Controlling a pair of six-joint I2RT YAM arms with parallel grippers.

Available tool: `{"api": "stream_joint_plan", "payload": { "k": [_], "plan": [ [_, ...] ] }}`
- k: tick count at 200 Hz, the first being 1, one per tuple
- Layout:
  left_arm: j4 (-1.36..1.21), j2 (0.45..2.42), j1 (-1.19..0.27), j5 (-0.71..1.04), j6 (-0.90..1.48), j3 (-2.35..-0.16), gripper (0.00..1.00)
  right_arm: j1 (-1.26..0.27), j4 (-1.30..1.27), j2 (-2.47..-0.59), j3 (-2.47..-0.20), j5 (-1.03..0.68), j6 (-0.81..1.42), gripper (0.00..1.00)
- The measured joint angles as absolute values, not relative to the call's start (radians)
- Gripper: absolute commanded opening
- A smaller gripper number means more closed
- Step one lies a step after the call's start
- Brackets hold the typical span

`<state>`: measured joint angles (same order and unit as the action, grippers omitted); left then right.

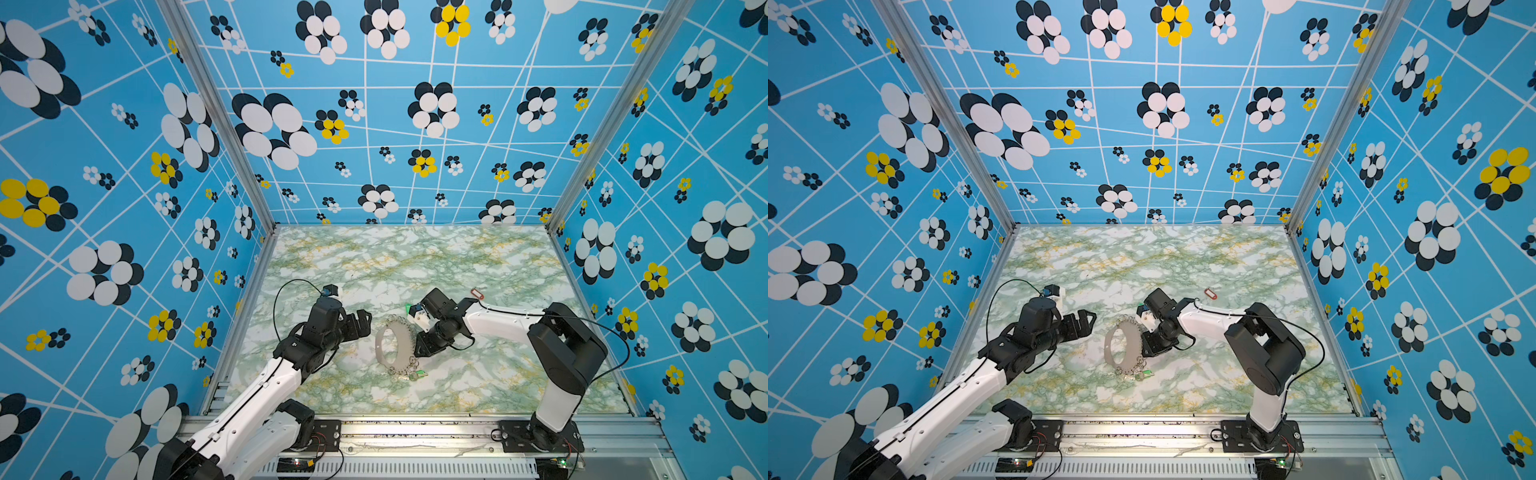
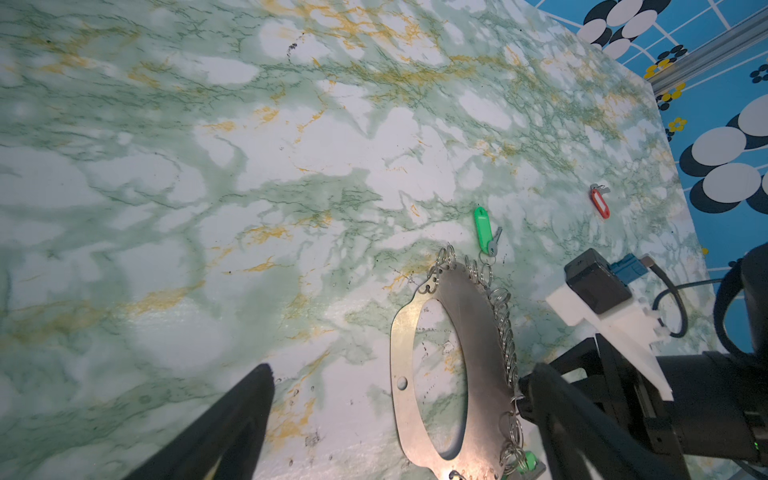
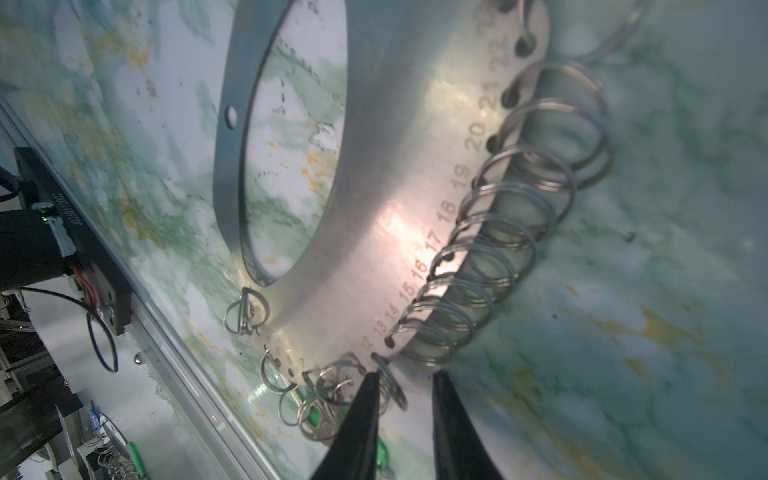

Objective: Put the keys on the keyring
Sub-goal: 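Close the right gripper on the edge of the steel ring plate, then lift the ring plate upright with the right gripper while the left gripper rises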

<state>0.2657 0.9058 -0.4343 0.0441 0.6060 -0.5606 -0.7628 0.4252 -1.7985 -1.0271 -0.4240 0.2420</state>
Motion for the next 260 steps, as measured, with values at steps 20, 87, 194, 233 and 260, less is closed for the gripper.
{"api": "stream_joint_plan", "payload": {
  "k": [20, 87, 194, 233, 260],
  "plan": [
    [0.266, 0.906, -0.434, 0.041, 0.606, -0.561, 0.98, -0.763, 0.422, -1.801, -1.027, -0.433, 0.239, 0.21],
    [0.266, 0.906, -0.434, 0.037, 0.606, -0.566, 0.98, -0.763, 0.404, -1.788, -1.02, -0.455, 0.231, 0.0],
    [0.292, 0.884, -0.503, 0.054, 0.541, -0.659, 0.98, -0.763, 0.392, -1.422, -0.946, -0.387, 0.152, 0.0],
    [0.292, 0.834, -0.573, 0.096, 0.448, -0.739, 0.94, -0.763, 0.355, -1.201, -0.9, -0.345, 0.06, 0.0],
    [0.29, 0.798, -0.62, 0.14, 0.377, -0.781, 0.91, -0.762, 0.306, -1.036, -0.858, -0.321, 0.004, 0.0]
  ]
}}
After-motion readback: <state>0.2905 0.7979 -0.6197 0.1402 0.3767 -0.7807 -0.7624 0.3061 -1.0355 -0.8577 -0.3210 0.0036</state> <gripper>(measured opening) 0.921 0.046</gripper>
